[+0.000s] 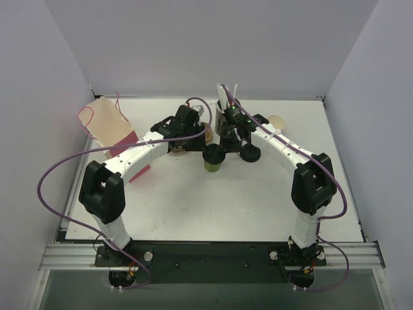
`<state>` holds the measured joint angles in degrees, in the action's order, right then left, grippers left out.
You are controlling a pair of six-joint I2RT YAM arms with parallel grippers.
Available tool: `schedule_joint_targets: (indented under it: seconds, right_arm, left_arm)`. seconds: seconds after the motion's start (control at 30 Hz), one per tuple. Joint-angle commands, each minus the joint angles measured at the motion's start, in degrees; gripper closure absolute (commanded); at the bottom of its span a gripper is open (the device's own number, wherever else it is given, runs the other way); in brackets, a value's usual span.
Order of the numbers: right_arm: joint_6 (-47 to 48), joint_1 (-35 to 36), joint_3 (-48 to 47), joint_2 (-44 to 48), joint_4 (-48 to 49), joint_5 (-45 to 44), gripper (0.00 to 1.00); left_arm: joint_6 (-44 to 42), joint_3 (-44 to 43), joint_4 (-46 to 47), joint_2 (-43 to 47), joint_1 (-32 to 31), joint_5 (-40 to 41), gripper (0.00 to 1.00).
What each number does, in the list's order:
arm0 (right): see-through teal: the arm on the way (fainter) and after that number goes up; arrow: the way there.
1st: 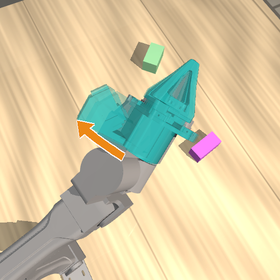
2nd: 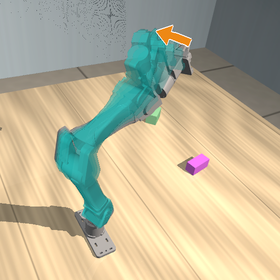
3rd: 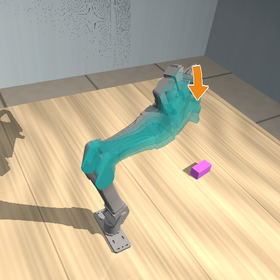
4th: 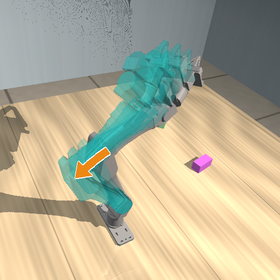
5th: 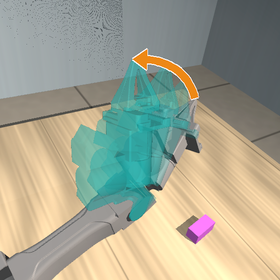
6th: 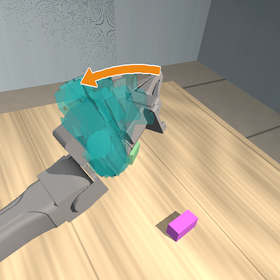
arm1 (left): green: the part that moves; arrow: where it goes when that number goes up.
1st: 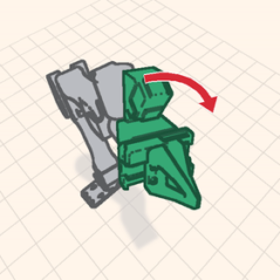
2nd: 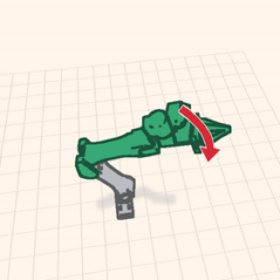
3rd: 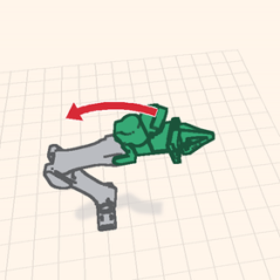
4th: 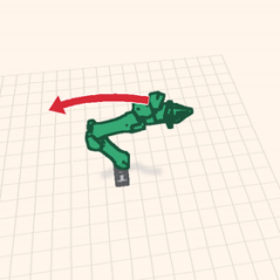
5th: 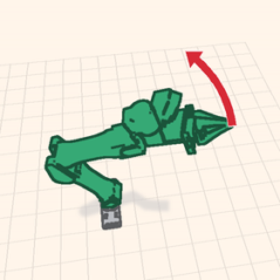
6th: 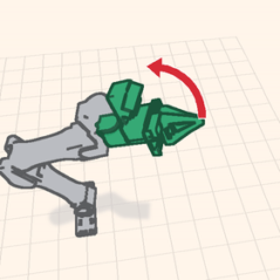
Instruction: Pack the takeout coffee
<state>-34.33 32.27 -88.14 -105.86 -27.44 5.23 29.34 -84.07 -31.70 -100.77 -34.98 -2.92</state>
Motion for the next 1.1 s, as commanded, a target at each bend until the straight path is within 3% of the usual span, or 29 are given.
schedule_joint_targets:
  seconds: [0.0, 0.6, 0.8, 1.07]
  right_arm:
    - [1.81, -0.19, -1.16, 0.3, -6.83, -2.6, 0.72]
    - [8.66, 5.69, -6.96, 3.47, -6.75, -9.71, 0.39]
    - [12.87, 6.14, -8.98, 1.11, -6.04, -6.3, 0.27]
    - [16.39, 6.22, -10.21, -1.53, -6.75, -2.51, 0.23]
  left_arm:
    - [-0.69, -3.82, -1.61, 3.56, 2.02, -1.04, 0.61]
    - [-0.78, -1.18, -2.22, 8.13, 4.4, -1.48, 0.61]
    - [-0.78, -0.22, -2.31, 9.1, 4.4, -1.48, 0.61]
    - [-0.25, 0.75, -2.75, 11.91, 6.15, -0.51, 0.61]
